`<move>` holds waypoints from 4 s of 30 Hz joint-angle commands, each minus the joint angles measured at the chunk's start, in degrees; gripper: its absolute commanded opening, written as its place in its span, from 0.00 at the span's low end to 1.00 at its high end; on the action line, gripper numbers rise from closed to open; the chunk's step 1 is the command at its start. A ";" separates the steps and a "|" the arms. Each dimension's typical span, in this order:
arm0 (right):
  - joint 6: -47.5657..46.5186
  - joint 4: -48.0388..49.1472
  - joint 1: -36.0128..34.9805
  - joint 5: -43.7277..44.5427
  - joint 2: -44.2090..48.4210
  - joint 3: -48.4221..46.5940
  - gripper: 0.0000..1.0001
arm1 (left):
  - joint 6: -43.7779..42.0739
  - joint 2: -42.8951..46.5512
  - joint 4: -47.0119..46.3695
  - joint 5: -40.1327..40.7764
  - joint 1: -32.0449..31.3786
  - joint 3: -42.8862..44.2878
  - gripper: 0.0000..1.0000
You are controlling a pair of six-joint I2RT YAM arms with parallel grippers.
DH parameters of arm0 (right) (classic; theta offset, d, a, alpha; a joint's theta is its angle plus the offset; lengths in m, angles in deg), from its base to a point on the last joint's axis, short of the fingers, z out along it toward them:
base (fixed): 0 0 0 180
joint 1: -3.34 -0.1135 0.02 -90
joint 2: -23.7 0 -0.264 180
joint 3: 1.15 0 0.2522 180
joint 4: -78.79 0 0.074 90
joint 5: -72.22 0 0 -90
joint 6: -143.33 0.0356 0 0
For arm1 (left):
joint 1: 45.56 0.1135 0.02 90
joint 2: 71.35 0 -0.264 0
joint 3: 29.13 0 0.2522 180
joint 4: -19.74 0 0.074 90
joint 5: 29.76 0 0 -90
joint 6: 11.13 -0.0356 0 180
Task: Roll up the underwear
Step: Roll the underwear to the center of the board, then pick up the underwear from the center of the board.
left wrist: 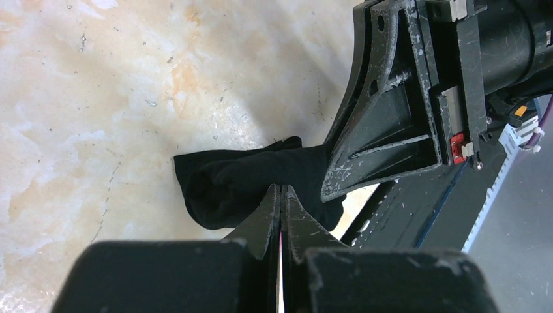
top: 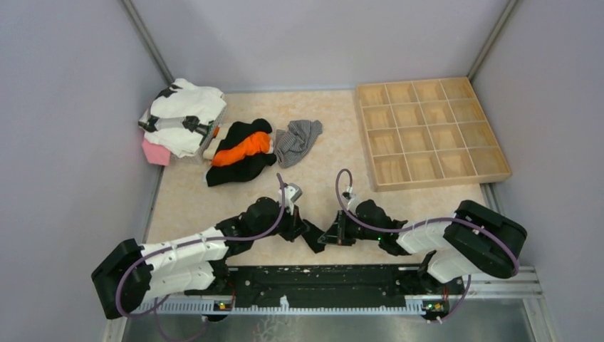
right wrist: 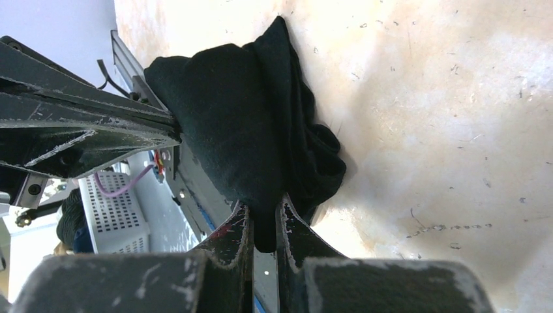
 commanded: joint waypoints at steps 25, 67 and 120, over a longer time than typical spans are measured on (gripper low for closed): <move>-7.17 -19.60 0.38 2.39 0.97 -0.13 0.07 | 2.87 -12.98 -11.59 4.07 -0.23 -2.99 0.00; -27.90 -36.33 2.88 1.05 5.83 -20.42 0.99 | 7.01 -11.21 -15.84 4.91 -1.02 -11.79 0.00; -21.19 -15.34 3.90 -8.87 -12.60 -13.31 0.00 | 7.04 -10.77 -15.46 6.03 -1.44 -10.90 0.00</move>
